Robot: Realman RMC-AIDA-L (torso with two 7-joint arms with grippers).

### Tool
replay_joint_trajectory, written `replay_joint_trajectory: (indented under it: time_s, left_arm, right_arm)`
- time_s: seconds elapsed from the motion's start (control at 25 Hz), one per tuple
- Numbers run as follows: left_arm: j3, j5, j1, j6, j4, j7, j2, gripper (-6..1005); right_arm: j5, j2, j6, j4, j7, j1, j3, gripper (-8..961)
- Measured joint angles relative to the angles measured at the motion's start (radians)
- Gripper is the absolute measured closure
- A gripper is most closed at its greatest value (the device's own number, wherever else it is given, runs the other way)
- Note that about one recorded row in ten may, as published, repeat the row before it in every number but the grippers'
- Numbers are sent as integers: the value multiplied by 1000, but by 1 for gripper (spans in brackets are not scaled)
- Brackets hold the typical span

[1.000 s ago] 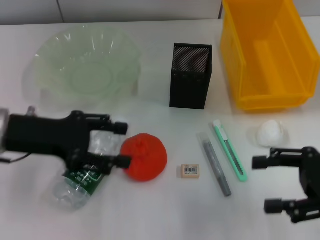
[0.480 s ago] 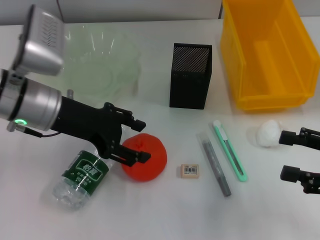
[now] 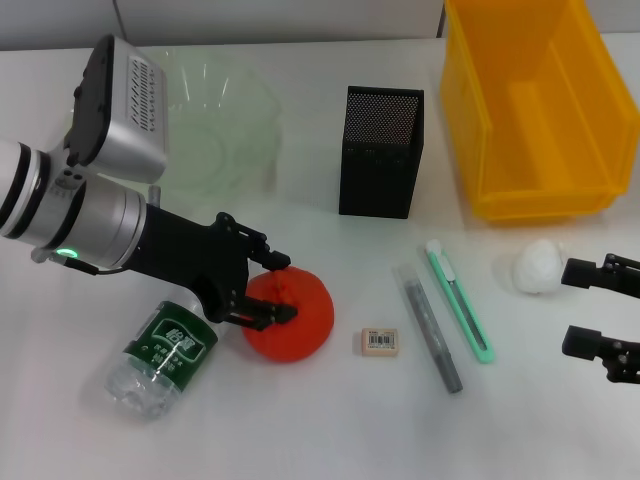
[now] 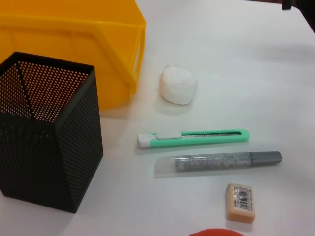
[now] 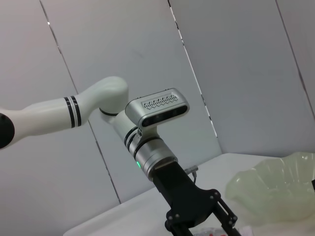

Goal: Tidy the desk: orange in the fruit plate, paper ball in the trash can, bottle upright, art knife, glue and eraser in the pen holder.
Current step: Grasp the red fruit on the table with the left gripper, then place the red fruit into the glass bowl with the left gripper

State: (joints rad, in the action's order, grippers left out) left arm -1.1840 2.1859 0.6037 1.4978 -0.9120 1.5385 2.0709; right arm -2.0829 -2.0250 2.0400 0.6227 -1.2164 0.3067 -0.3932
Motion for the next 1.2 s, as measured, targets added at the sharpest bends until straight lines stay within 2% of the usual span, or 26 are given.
replay_joint_trajectory:
  time_s: [0.12, 0.24, 0.44, 0.56, 0.6, 0.64, 0.68, 0.8, 0.84, 0.88, 0.92, 0.96, 1.04, 1.08, 1.2]
  left_arm:
    - [-7, -1, -2, -1, 1, -8, 1, 232]
    - [-9, -4, -4, 2, 1, -8, 1, 437]
    - [-2, -22, -9, 12, -5, -9, 1, 669]
    - [12, -58, -10, 22, -8, -16, -1, 720]
    - [38, -89, -10, 35, -9, -25, -2, 737]
    - [118, -150, -5, 77, -10, -48, -5, 754]
    - [118, -150, -5, 77, -10, -48, -5, 760]
    - [307, -243, 1, 128, -10, -74, -6, 778]
    - [424, -290, 1, 98, -7, -76, -6, 784]
    - [424, -290, 1, 98, -7, -76, -6, 790]
    - [522, -320, -2, 24, 2, -75, -6, 796]
    - [522, -320, -2, 24, 2, -75, -6, 794]
    - [578, -341, -14, -100, 13, -64, -3, 790]
    - [578, -341, -14, -100, 13, -64, -3, 788]
    - [563, -383, -30, -223, 47, -64, 0, 782]
  right_arm:
    - [0, 0, 0, 0, 0, 2, 1, 157]
    - [0, 0, 0, 0, 0, 2, 2, 159]
    - [0, 0, 0, 0, 0, -1, 3, 162]
    - [0, 0, 0, 0, 0, -1, 4, 164]
    - [1, 0, 0, 0, 0, -1, 5, 164]
    - [2, 0, -1, 0, 0, 0, 5, 165]
    - [2, 0, -1, 0, 0, 0, 5, 165]
    - [2, 0, -1, 0, 0, 3, 11, 167]
    - [2, -1, -1, 0, 0, 5, 18, 168]
    - [2, -1, -1, 0, 0, 5, 18, 169]
    - [3, -5, -1, -1, 0, 6, 24, 169]
    - [3, -5, -1, -1, 0, 6, 24, 170]
    - [3, -11, -1, -1, 0, 9, 26, 171]
    - [3, -11, -1, -1, 0, 9, 26, 172]
    - [3, -13, -5, -1, 0, 11, 27, 173]
